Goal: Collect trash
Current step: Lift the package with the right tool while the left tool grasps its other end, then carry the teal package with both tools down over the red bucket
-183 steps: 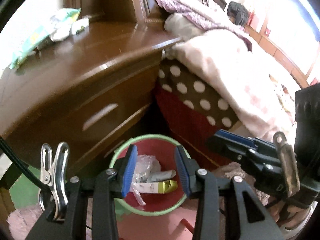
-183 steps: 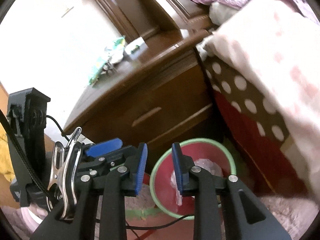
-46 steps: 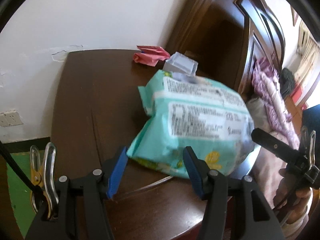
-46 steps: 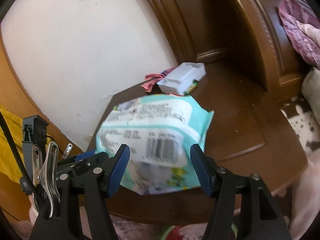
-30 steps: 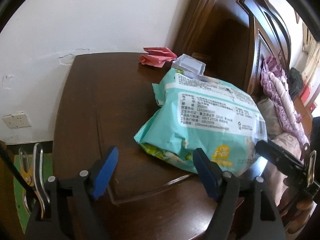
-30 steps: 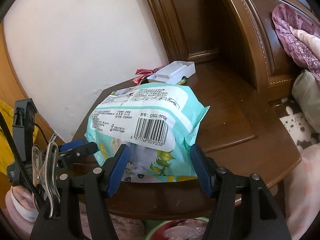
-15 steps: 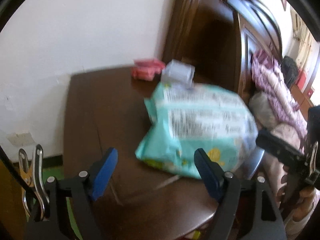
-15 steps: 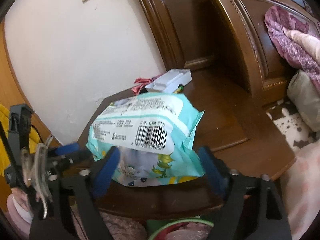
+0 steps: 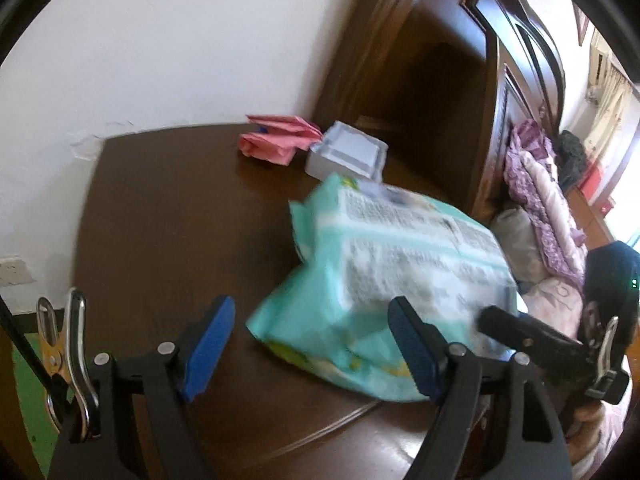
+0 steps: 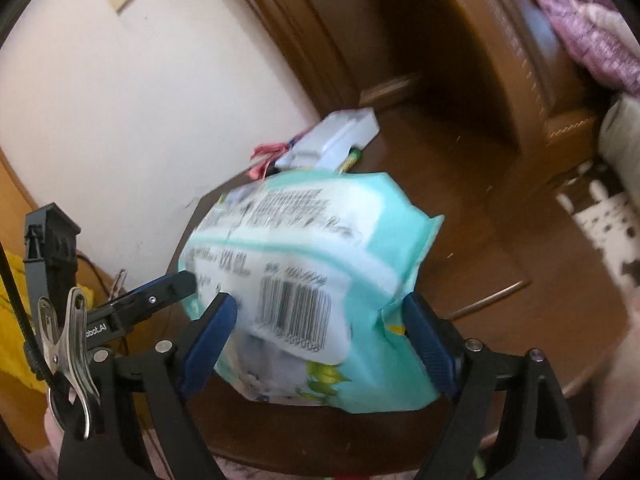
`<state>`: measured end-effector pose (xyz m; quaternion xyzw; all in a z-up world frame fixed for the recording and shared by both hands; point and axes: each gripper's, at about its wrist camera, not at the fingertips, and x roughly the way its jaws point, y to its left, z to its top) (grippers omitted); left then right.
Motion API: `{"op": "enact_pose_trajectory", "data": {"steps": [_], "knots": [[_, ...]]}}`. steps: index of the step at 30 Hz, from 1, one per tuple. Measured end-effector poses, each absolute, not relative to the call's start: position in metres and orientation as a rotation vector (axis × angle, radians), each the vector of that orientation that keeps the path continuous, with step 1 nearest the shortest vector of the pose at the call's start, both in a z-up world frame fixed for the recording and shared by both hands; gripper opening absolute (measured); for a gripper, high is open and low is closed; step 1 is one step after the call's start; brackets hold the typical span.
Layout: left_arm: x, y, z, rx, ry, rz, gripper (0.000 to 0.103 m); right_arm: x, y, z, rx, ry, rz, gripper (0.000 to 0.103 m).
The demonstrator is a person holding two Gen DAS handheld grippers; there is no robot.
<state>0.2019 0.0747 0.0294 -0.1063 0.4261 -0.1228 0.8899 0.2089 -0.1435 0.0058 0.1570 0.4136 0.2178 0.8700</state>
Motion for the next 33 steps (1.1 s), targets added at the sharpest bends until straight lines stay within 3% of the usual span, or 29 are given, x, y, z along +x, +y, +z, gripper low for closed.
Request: {"op": "enact_pose_trajectory", "data": {"steps": [6, 10, 14, 33], "knots": [[0.203, 0.071, 0.028, -0.213, 0.883, -0.282, 0.08, 0.21, -0.137, 0.0, 0.281, 0.866, 0.455, 0.083], [0.202, 0.072, 0.029, -0.2, 0.884, -0.25, 0.061, 0.206, -0.136, 0.001, 0.25, 0.857, 0.452, 0.075], [0.195, 0.078, 0.034, -0.21, 0.872, -0.249, 0.05, 0.196, -0.135, 0.008, 0.216, 0.825, 0.462, 0.068], [0.11, 0.055, 0.084, -0.143, 0.723, -0.319, 0.048, 0.106, -0.153, 0.064, 0.166, 0.65, 0.426, 0.067]]}}
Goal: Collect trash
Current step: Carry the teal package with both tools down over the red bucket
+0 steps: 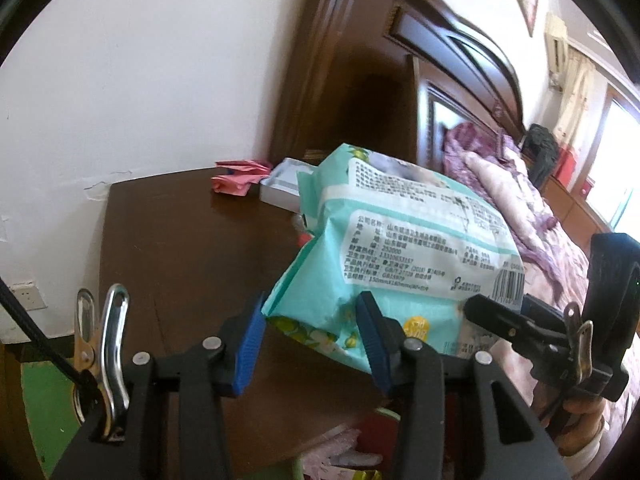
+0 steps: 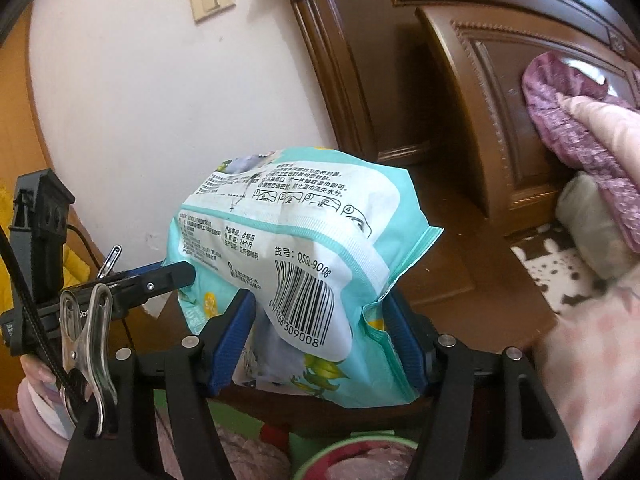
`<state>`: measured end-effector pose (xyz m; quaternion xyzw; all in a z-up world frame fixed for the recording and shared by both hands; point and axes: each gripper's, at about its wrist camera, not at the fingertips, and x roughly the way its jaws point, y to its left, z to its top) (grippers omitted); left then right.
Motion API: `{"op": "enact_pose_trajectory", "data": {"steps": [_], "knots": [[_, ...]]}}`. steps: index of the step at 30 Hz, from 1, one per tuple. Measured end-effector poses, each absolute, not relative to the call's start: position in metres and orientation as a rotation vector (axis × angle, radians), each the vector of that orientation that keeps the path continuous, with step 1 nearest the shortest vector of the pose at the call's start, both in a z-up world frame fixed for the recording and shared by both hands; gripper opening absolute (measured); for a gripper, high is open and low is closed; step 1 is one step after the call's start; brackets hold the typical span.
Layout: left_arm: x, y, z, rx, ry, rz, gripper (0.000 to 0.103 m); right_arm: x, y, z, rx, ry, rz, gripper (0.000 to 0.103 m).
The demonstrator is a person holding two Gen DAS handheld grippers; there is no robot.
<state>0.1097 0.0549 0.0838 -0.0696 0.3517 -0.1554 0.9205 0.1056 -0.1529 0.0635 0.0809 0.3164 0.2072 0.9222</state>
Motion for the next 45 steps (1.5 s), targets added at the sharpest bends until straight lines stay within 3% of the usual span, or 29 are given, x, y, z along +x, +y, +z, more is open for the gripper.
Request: {"op": "enact_pose_trajectory", "data": {"steps": [11, 25, 45], "knots": [[0.042, 0.029, 0.077, -0.119, 0.746, -0.414, 0.048, 0.022, -0.179, 0.062, 0.168, 0.64, 0.363, 0.068], [-0.031, -0.015, 0.031, 0.042, 0.81, -0.494, 0.048, -0.06, -0.207, 0.024, 0.202, 0.705, 0.277, 0.068], [-0.034, -0.046, -0.069, 0.12, 1.005, -0.601, 0.048, -0.084, -0.213, -0.031, 0.077, 0.879, 0.098, 0.068]]}}
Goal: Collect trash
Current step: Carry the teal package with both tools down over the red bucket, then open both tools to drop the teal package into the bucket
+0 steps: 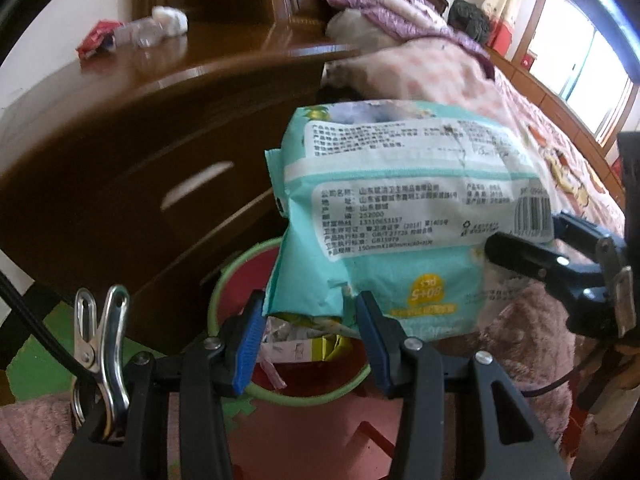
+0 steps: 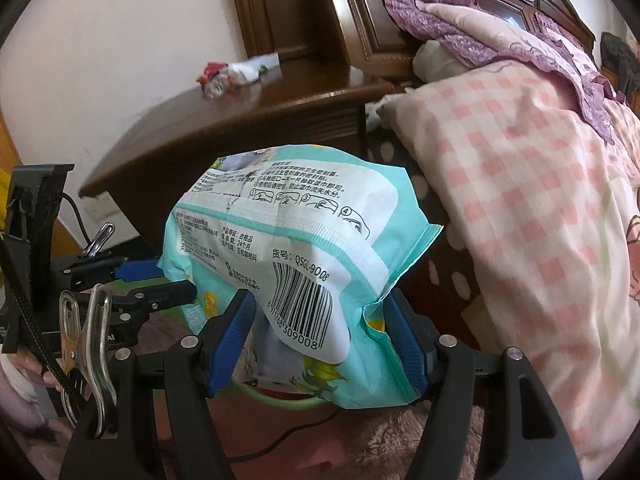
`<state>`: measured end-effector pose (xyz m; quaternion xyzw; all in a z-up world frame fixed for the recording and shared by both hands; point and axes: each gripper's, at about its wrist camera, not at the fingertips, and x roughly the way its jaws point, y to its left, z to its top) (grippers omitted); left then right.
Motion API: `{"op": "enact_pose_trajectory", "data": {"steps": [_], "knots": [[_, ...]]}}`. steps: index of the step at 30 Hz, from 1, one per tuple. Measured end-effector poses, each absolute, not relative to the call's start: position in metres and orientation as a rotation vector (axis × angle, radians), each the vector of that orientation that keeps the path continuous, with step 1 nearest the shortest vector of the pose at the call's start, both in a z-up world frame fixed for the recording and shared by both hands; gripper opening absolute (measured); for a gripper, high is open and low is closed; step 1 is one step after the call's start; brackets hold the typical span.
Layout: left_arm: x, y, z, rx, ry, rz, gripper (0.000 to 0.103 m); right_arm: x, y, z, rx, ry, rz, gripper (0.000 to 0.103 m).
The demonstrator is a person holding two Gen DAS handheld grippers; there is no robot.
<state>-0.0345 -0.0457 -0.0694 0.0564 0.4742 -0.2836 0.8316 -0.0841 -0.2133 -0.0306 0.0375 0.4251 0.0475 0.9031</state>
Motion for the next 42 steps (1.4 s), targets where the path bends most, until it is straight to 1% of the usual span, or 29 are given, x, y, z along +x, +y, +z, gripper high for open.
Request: {"op": "enact_pose_trajectory", "data": {"steps": [8, 18, 27, 29, 33, 42], "knots": [[-0.031, -0.054, -0.106, 0.171, 1.087, -0.598, 0.048, -0.078, -0.21, -0.054, 0.042, 0.945, 0.064, 0.068], [-0.022, -0.054, -0.132, 0.182, 1.148, -0.588, 0.048, -0.068, -0.213, -0.069, 0.101, 0.981, 0.036, 0.067], [-0.016, -0.056, -0.14, 0.178, 1.165, -0.575, 0.049, -0.065, -0.211, -0.069, 0.137, 0.961, 0.032, 0.065], [-0.016, -0.057, -0.141, 0.189, 1.165, -0.577, 0.05, -0.065, -0.212, -0.069, 0.152, 0.958, 0.029, 0.065], [-0.018, -0.06, -0.143, 0.19, 1.163, -0.593, 0.051, -0.063, -0.215, -0.071, 0.174, 0.956, 0.013, 0.063], [-0.019, -0.055, -0.13, 0.177, 1.127, -0.599, 0.051, -0.063, -0.212, -0.071, 0.176, 0.943, 0.029, 0.063]]}}
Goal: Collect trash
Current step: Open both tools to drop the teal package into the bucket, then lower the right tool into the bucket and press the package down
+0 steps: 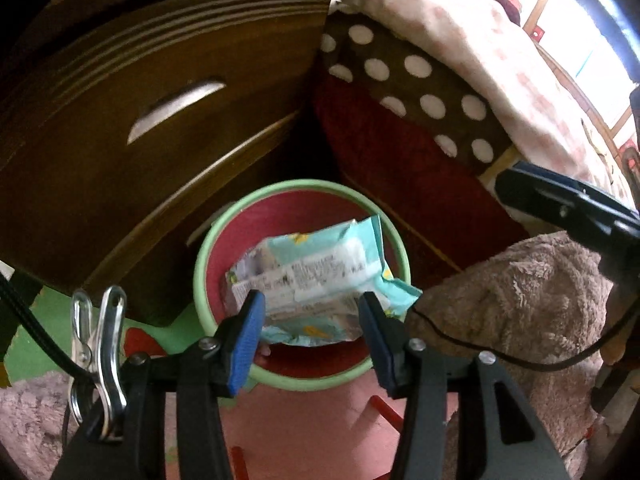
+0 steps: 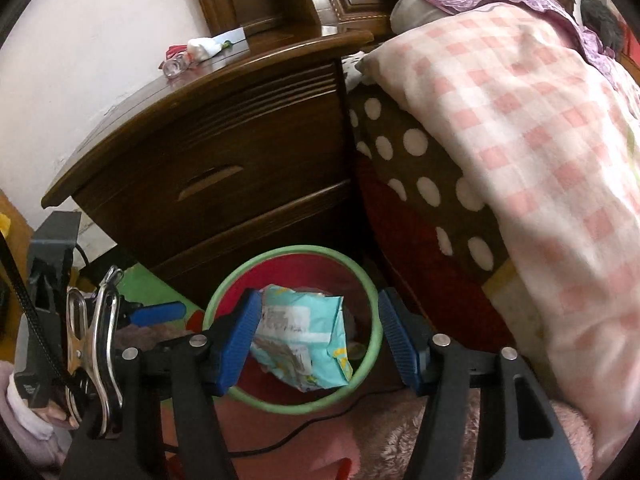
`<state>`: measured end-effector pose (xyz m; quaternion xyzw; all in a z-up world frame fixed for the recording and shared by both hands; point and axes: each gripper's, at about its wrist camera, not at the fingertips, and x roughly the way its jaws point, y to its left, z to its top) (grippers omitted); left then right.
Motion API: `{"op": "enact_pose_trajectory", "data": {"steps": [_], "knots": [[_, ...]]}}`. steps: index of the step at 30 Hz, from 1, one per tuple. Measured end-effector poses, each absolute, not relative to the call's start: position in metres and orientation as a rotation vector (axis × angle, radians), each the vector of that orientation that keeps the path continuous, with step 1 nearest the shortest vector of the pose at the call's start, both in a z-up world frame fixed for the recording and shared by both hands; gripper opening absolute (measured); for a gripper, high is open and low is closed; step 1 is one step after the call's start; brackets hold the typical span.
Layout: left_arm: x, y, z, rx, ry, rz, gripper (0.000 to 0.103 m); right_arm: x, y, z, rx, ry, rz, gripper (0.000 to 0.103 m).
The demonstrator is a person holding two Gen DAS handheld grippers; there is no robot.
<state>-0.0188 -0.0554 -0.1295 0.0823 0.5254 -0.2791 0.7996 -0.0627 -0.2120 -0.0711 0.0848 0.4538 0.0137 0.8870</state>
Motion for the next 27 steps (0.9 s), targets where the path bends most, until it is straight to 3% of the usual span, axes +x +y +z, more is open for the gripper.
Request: {"op": "enact_pose_trajectory", "data": {"steps": [11, 14, 16, 17, 27], "knots": [[-0.02, -0.049, -0.114, 0.164, 1.087, -0.564, 0.051, -0.059, -0.2, -0.083, 0.197, 0.975, 0.093, 0.063], [-0.018, -0.044, -0.108, 0.159, 1.067, -0.536, 0.051, -0.052, -0.196, -0.099, 0.219, 1.029, 0.114, 0.054], [-0.017, -0.037, -0.1, 0.146, 1.041, -0.516, 0.051, -0.045, -0.193, -0.112, 0.262, 1.085, 0.144, 0.039], [-0.016, -0.034, -0.097, 0.141, 1.031, -0.509, 0.051, -0.042, -0.191, -0.119, 0.283, 1.111, 0.151, 0.037], [-0.014, -0.01, -0.067, 0.082, 0.938, -0.442, 0.051, -0.003, -0.168, -0.179, 0.308, 1.316, 0.142, 0.032]]}}
